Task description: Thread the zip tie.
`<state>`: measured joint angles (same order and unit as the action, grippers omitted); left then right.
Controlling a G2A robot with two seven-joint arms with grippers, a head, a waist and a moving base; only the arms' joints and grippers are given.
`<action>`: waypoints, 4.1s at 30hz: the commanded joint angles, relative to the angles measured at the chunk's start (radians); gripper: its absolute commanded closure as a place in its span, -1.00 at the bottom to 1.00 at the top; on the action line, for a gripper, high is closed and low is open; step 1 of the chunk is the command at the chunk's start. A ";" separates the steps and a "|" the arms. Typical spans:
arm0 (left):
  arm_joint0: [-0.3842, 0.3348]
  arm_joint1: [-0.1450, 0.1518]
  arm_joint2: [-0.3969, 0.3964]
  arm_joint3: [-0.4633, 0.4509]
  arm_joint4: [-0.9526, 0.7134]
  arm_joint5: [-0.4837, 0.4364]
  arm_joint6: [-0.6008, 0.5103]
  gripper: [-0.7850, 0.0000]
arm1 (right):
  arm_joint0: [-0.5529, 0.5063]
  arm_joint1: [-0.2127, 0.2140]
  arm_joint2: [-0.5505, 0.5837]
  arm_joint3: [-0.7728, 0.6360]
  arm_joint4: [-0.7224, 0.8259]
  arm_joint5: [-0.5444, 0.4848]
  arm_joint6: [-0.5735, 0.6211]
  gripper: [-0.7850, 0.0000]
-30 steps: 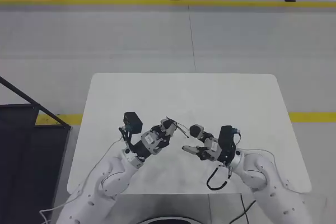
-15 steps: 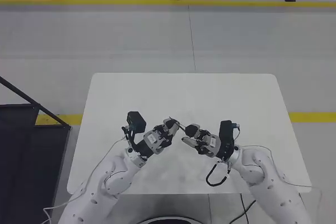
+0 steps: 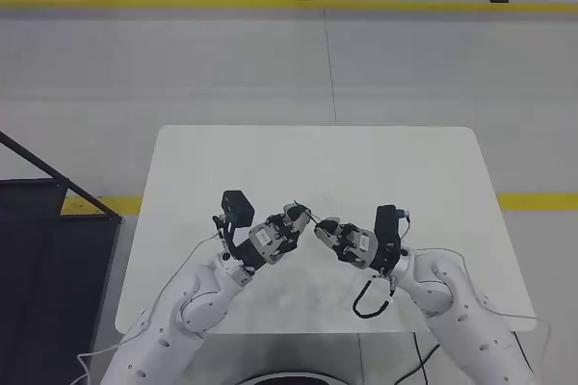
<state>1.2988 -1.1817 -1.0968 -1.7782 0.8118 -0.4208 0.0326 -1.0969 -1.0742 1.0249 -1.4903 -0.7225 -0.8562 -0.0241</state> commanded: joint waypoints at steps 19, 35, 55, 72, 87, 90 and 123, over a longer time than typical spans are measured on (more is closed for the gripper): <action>0.016 -0.008 -0.017 0.005 0.010 0.004 0.016 -0.19 | -0.020 -0.007 0.037 0.001 -0.011 -0.033 -0.018 1.00; 0.107 0.000 -0.096 0.013 0.030 0.029 0.036 -1.00 | -0.051 -0.006 0.070 0.036 0.110 -0.111 -0.014 1.00; 0.079 0.001 -0.157 -0.009 -0.449 0.020 -0.239 -1.00 | 0.065 0.028 -0.027 0.164 0.684 -0.156 0.465 1.00; 0.003 0.007 -0.165 0.034 -0.842 0.118 -0.610 -1.00 | 0.148 0.068 -0.052 0.239 1.062 -0.147 0.841 1.00; -0.110 -0.014 -0.109 0.125 -1.075 0.133 -0.654 0.05 | 0.135 0.077 -0.051 0.199 1.059 -0.080 0.907 1.00; -0.119 -0.016 -0.095 0.132 -1.060 0.128 -0.659 0.13 | 0.141 0.075 -0.058 0.201 1.064 -0.070 0.918 1.00; -0.155 -0.021 -0.071 0.170 -1.096 0.113 -0.732 0.94 | 0.156 0.062 -0.067 0.225 1.088 -0.044 0.943 1.00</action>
<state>1.1444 -1.2031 -1.1680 -1.6079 -0.2837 -0.3073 -0.6990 -0.9407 -1.0125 0.9573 -1.2654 0.3658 -0.9004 0.9182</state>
